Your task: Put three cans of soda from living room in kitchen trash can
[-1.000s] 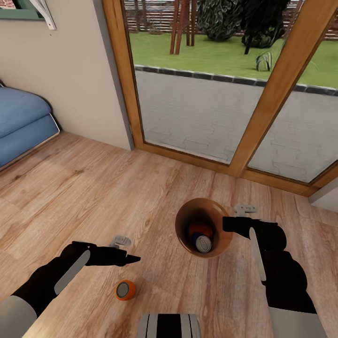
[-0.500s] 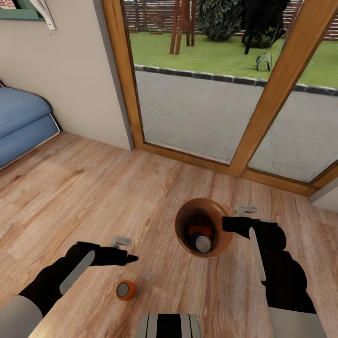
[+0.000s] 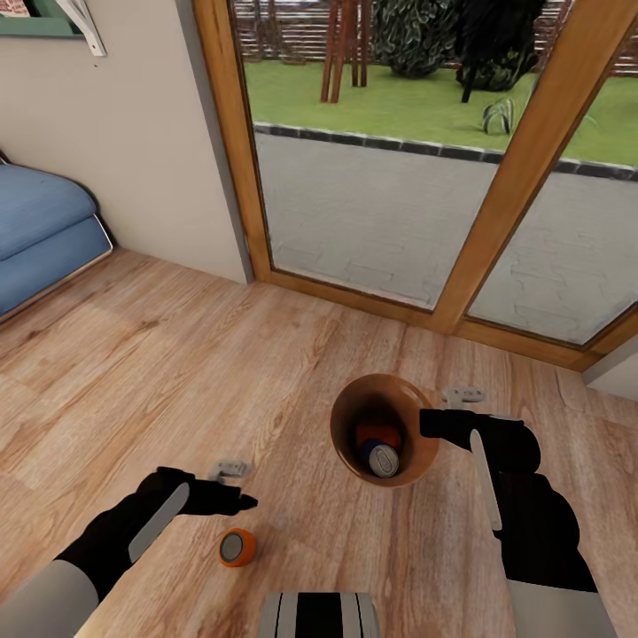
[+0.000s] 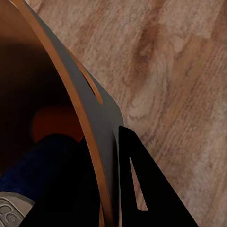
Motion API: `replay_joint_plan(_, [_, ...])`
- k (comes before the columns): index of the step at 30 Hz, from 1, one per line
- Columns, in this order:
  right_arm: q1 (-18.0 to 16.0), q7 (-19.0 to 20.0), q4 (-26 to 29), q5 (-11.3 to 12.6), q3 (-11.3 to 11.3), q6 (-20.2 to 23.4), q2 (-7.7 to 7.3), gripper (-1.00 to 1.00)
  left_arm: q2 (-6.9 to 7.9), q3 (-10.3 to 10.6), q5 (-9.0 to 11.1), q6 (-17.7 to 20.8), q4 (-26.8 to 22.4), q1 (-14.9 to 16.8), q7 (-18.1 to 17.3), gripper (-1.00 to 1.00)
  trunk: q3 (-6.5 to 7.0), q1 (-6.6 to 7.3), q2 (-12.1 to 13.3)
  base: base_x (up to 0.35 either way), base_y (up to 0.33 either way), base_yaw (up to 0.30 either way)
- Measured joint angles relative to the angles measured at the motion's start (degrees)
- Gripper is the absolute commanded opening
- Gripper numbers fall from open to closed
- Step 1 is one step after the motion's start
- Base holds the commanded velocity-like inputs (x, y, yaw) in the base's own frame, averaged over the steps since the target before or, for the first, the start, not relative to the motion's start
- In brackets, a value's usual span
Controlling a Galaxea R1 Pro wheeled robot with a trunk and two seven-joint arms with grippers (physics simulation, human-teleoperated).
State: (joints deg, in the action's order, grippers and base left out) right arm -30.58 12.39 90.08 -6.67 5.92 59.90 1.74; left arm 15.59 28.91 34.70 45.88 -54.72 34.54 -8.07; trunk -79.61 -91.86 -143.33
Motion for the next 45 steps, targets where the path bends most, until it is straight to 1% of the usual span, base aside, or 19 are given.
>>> replay_joint_plan(2, [0.0, 0.0, 0.0, 0.0, 0.0, 0.0, 0.01, -1.00, -0.31, 0.0, 0.1, 0.0, 0.3, 0.0, 3.2, 1.00, 0.00, 0.00, 0.0, 0.000, 0.000, 0.000])
replay_joint_plan(3, [0.0, 0.0, 0.0, 0.0, 0.0, 0.0, -0.01, -1.00, -0.37, 0.0, 0.1, 0.0, 0.4, 0.0, 4.2, 1.00, 0.00, 0.00, 0.0, 0.000, 0.000, 0.000])
replay_joint_plan(6, [0.0, 0.0, 0.0, 0.0, 0.0, 0.0, -0.06, -1.00, -1.01, 0.1, 0.1, -0.5, 1.8, 0.0, 5.7, 1.00, 0.00, 0.00, 0.0, 0.000, 0.000, 0.000])
replay_joint_plan(11, [0.0, 0.0, 0.0, 0.0, 0.0, 0.0, -0.08, -1.00, -2.95, 0.1, -0.3, -1.5, 4.5, -0.1, 6.1, 1.00, 0.00, 0.00, 0.0, 0.000, 0.000, 0.000])
replay_joint_plan(17, [-0.1, 0.0, 0.0, 0.0, 0.0, 0.0, -0.08, -1.00, -4.03, 0.3, -0.5, -4.0, 6.5, 0.0, 6.1, 1.00, 0.00, 0.00, 0.0, 0.000, 0.000, 0.000])
replay_joint_plan(18, [0.0, 0.0, 0.0, 0.0, 0.0, 0.0, -0.08, -1.00, -4.50, 0.9, -0.9, -4.5, 7.4, 0.0, 6.1, 1.00, 0.00, 0.00, 0.0, 0.000, 0.000, 0.000])
replay_joint_plan(20, [-0.1, 0.0, 0.0, 0.0, 0.0, 0.0, -0.08, -1.00, -4.97, 2.0, -2.3, -5.1, 8.4, 0.0, 6.2, 1.00, 0.00, 0.00, 0.0, 0.000, 0.000, 0.000])
replay_joint_plan(21, [-0.1, 0.0, 0.0, -0.1, 0.0, 0.0, -0.06, -1.00, -5.04, 2.2, -2.7, -5.2, 8.5, 0.0, 6.2, 1.00, 0.00, 0.00, 0.0, 0.000, 0.000, 0.000])
replay_joint_plan(24, [0.0, 0.0, 0.0, 0.0, 0.0, 0.0, -0.08, -1.00, -5.69, 3.0, -5.2, -5.7, 9.4, 0.0, 6.3, 1.00, 0.00, 0.00, 0.0, 0.000, 0.000, 0.000])
replay_joint_plan(25, [0.0, 0.0, 0.0, 0.0, 0.0, 0.0, -0.06, -1.00, -5.87, 3.1, -5.5, -5.7, 9.7, 0.0, 6.3, 1.00, 0.00, 0.00, 0.0, 0.000, 0.000, 0.000])
replay_joint_plan(30, [0.0, 0.0, 0.0, 0.0, 0.0, 0.0, -0.07, -1.00, -6.07, 3.2, -5.9, -6.3, 12.4, 0.0, 6.8, 1.00, 0.00, 0.00, 0.0, 0.000, 0.000, 0.000])
replay_joint_plan(35, [0.0, 0.0, 0.0, 0.0, 0.0, 0.0, 0.00, -1.00, -6.19, 3.2, -5.9, -7.2, 14.4, 0.0, 10.5, 1.00, 0.00, 0.00, 0.0, 0.000, 0.000, 0.000])
replay_joint_plan(38, [-0.1, 0.0, 0.0, 0.0, 0.0, 0.0, 0.01, -1.00, -6.44, 3.2, -5.9, -7.3, 15.0, 0.0, 10.8, 1.00, 0.00, 0.00, 0.0, 0.000, 0.000, 0.000])
replay_joint_plan(41, [-0.1, 0.0, 0.0, 0.0, 0.0, 0.0, 0.01, -1.00, -6.98, 3.2, -5.9, -8.5, 16.8, 0.0, 11.0, 1.00, 0.00, 0.00, 0.0, 0.000, 0.000, 0.000])
replay_joint_plan(42, [0.0, 0.0, 0.0, 0.0, 0.0, 0.0, 0.01, -1.00, -8.20, 3.4, -5.9, -10.9, 20.0, 0.0, 11.0, 1.00, 0.00, 0.00, 0.0, 0.000, 0.000, 0.000])
replay_joint_plan(45, [0.0, 0.0, 0.0, 0.0, 0.0, 0.0, 0.01, -1.00, -9.35, 3.5, -6.2, -11.9, 22.2, 0.0, 11.0, 1.00, 0.00, 0.00, 0.0, 0.000, 0.000, 0.000])
